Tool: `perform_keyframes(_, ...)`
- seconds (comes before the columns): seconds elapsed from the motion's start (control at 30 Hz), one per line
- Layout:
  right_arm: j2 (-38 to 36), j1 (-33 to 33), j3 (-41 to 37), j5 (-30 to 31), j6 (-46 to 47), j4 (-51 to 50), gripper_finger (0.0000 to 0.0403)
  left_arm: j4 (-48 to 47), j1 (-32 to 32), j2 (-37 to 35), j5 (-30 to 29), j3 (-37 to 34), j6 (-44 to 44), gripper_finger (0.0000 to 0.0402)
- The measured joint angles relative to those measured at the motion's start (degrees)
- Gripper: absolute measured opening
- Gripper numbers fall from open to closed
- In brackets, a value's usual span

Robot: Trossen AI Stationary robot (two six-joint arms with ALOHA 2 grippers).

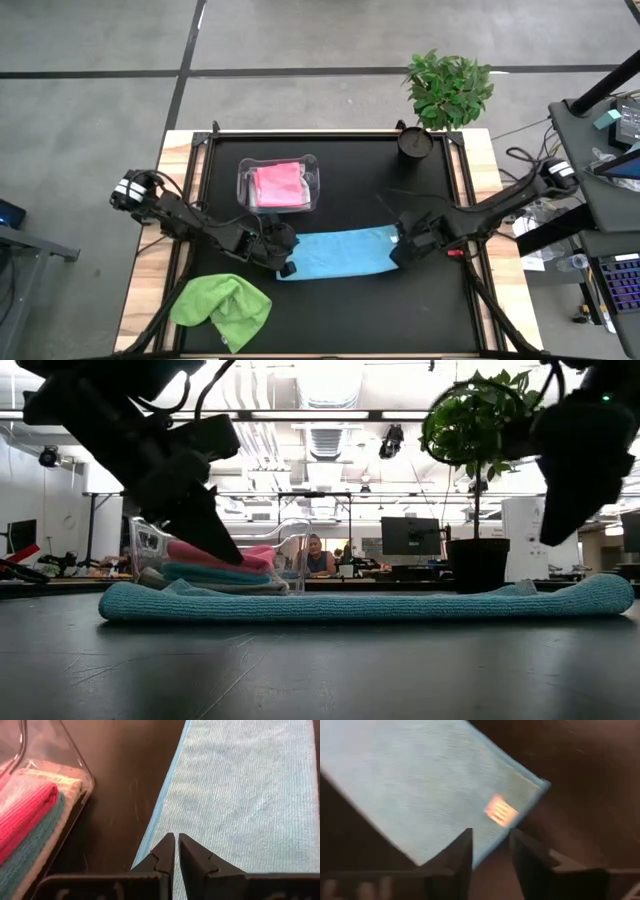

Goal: Fold microfiber towels
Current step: Fold the blue microfiber cloth

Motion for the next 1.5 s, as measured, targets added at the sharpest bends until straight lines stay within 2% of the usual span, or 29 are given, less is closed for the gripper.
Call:
perform_keyframes(0.23,-3.69,0.0,-6.71,-1.31,9.25,3.29,0.0219,0.19,-0.67,0.39,-0.53,-0.14,0.01,0.001)
perform_keyframes(0.4,-3.19,-0.04,-12.45,-1.92,12.39,13.35,0.0273,0.1,-0.89,0.39,-1.26,-0.2,0.02,0.001)
perform_keyframes(0.57,-1.91,-0.17,-17.19,-1.28,13.55,23.38,0.0304,0.16,-0.89,0.39,-1.65,-0.26,1.11,0.001)
perform_keyframes(0.73,0.34,-0.17,-19.06,-0.87,11.34,34.91,0.0308,0.14,-0.89,0.39,-1.69,-0.26,1.5,0.001)
perform_keyframes(0.9,4.26,-0.21,-19.13,0.07,8.18,43.76,0.0293,0.17,-0.87,0.39,-1.83,-0.26,1.51,0.001)
perform_keyframes(1.03,6.76,-0.26,-18.41,2.35,8.06,44.84,0.0262,0.16,-0.87,0.39,-1.83,-0.33,1.57,0.001)
perform_keyframes(1.33,10.23,-0.27,-18.56,4.72,5.35,50.99,0.0132,0.33,-0.81,0.39,-2.1,-0.63,2.47,0.001)
perform_keyframes(1.5,9.74,0.38,-18.54,6.21,2.71,53.66,0.0057,0.03,-1.19,0.39,-2.11,-0.66,2.48,0.001)
